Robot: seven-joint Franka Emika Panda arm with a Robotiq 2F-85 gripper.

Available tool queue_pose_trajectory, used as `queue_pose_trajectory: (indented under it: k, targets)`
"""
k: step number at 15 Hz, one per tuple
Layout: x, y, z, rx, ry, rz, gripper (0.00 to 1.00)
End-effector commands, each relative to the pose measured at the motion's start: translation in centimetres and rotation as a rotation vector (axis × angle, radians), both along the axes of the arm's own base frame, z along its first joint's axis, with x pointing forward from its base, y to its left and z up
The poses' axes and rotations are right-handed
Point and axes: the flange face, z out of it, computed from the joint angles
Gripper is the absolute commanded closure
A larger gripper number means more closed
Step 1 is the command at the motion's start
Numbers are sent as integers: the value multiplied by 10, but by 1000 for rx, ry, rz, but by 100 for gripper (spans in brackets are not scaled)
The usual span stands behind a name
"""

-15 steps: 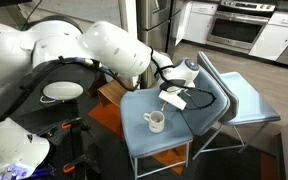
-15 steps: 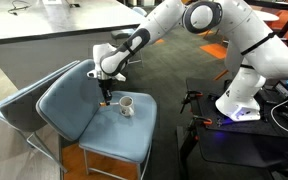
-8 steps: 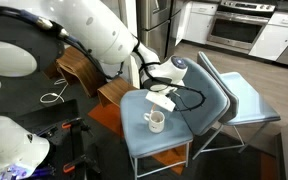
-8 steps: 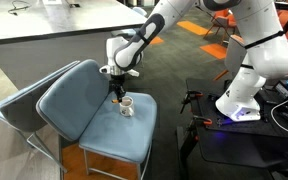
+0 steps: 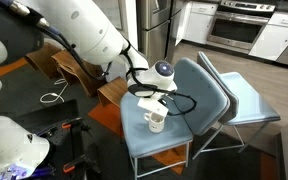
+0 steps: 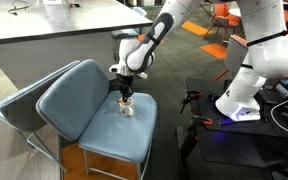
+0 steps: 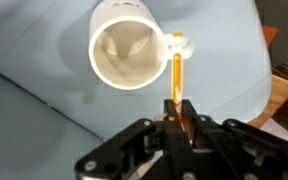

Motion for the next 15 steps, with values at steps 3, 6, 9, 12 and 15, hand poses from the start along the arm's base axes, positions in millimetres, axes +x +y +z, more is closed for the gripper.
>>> queue_pose_trajectory:
  k: [3, 6, 9, 12, 15]
  targets:
    - [8, -16, 7, 3, -52, 21, 97]
    - [16, -16, 5, 21, -54, 33, 97]
    - [23, -13, -2, 35, -56, 43, 97]
    - [24, -11, -16, 55, -39, 46, 97]
    - [22, -15, -33, 63, -19, 32, 97]
